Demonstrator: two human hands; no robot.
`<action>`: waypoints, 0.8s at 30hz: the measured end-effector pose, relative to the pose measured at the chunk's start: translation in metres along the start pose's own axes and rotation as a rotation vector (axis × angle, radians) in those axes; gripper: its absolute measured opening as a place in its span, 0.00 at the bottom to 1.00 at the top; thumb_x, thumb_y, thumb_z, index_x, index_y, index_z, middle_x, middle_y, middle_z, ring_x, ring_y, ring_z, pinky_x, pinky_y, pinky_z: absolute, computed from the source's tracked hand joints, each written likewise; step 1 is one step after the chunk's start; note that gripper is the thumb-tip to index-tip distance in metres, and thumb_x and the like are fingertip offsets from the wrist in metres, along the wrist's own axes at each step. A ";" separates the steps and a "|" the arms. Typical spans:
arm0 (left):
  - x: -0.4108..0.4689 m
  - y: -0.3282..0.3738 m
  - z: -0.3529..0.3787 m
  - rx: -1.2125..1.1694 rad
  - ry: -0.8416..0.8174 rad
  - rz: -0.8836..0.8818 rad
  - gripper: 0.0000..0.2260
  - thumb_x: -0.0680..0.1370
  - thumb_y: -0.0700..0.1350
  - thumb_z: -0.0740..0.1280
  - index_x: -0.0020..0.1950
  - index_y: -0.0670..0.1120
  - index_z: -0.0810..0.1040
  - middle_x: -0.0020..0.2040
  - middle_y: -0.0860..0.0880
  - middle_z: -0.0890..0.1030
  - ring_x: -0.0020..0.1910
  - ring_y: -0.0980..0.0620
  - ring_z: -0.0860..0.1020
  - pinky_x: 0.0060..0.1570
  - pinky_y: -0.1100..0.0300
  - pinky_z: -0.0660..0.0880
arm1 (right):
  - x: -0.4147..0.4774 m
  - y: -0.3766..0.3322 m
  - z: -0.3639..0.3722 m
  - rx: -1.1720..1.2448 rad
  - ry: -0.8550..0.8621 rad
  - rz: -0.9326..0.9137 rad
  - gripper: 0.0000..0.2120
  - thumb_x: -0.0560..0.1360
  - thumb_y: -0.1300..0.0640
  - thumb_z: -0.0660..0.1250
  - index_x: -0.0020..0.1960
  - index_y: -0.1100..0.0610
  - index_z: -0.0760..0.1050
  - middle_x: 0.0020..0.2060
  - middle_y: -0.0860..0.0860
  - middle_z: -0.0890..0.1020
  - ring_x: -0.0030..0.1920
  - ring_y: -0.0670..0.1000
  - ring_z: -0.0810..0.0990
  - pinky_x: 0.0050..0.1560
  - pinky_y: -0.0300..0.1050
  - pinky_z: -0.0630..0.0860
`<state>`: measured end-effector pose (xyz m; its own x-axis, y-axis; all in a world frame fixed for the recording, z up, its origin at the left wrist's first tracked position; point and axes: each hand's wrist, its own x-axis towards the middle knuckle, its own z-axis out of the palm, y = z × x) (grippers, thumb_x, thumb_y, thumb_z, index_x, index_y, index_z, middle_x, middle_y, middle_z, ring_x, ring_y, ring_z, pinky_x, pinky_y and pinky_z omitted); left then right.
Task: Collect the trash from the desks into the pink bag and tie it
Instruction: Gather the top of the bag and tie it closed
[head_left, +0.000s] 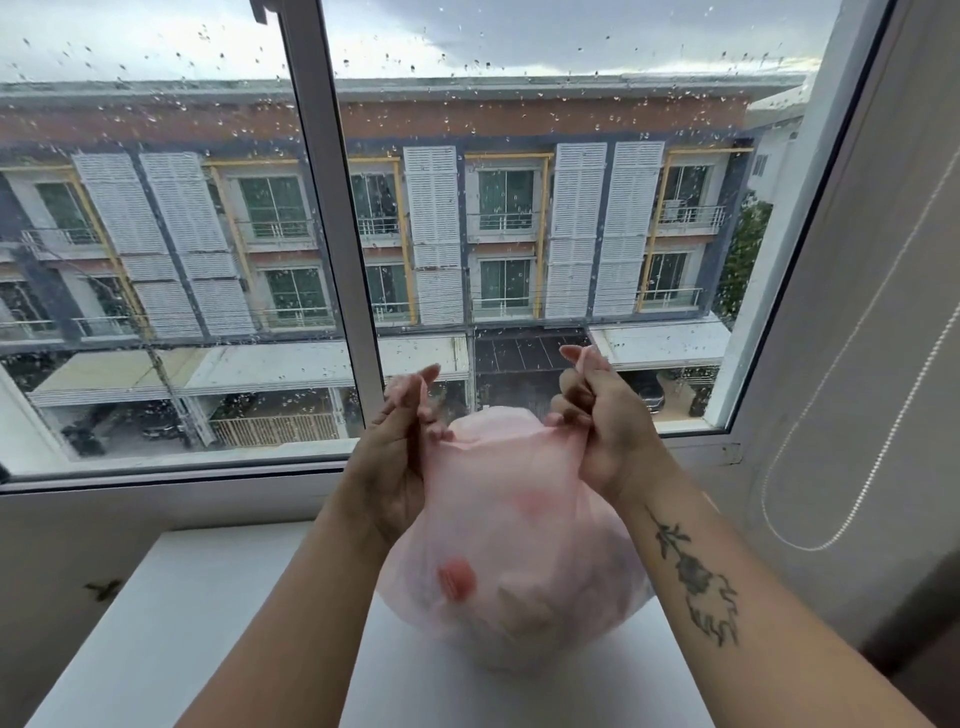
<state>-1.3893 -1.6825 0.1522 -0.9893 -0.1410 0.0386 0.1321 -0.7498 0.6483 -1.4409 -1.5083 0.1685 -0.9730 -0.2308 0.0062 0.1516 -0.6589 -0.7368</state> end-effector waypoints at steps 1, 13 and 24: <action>0.000 -0.001 0.001 0.040 -0.001 -0.011 0.09 0.83 0.45 0.59 0.52 0.44 0.79 0.29 0.51 0.68 0.23 0.58 0.66 0.25 0.66 0.70 | 0.000 0.001 0.000 -0.054 -0.009 0.016 0.12 0.83 0.51 0.55 0.55 0.57 0.73 0.26 0.47 0.61 0.23 0.46 0.59 0.25 0.37 0.66; -0.001 -0.011 0.006 0.094 -0.066 -0.073 0.13 0.81 0.40 0.60 0.64 0.39 0.75 0.34 0.50 0.71 0.25 0.57 0.67 0.28 0.66 0.70 | -0.005 0.007 -0.007 -0.228 -0.146 -0.034 0.14 0.81 0.62 0.58 0.66 0.57 0.72 0.39 0.51 0.78 0.30 0.46 0.70 0.34 0.39 0.69; 0.000 -0.012 0.012 0.275 0.035 -0.015 0.08 0.79 0.46 0.65 0.50 0.43 0.80 0.28 0.52 0.73 0.23 0.58 0.63 0.25 0.66 0.63 | -0.004 0.011 0.002 -0.455 0.002 -0.200 0.09 0.82 0.50 0.58 0.46 0.55 0.69 0.26 0.50 0.68 0.21 0.48 0.67 0.30 0.48 0.80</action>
<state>-1.3920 -1.6657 0.1536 -0.9876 -0.1569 0.0043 0.0908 -0.5490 0.8309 -1.4354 -1.5161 0.1619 -0.9756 -0.1298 0.1768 -0.1292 -0.3110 -0.9416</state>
